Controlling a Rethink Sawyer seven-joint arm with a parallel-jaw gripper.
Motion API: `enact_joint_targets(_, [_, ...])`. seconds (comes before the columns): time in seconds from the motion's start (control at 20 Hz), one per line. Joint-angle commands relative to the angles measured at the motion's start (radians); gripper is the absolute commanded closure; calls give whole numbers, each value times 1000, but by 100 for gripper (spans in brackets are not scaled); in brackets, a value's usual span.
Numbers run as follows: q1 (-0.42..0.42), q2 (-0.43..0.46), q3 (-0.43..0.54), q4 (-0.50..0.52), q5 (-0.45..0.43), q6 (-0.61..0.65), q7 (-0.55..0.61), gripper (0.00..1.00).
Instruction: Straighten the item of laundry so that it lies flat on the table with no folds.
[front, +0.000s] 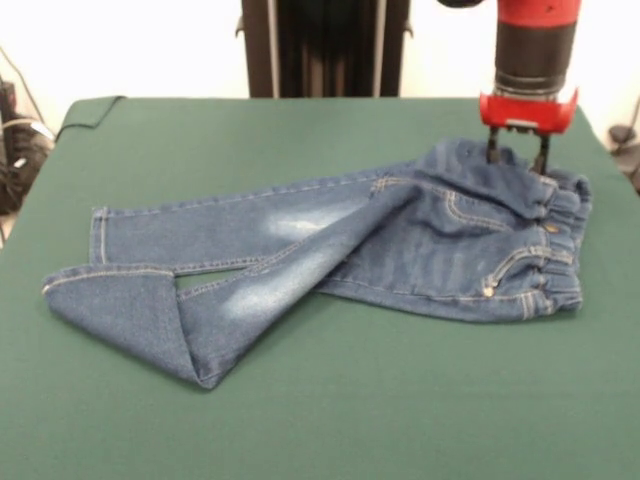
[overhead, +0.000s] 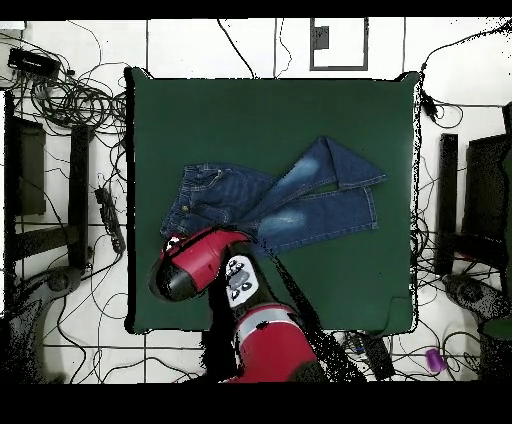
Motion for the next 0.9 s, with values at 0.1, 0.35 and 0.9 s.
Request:
enact_joint_targets(0.1, [5,-73,188,-70,101,201,-129,0])
enact_joint_targets(0.35, [125,-42,120,-122,117,155,14,0])
enact_joint_targets(0.9, [320,-5,-48,-199,234,142,149,0])
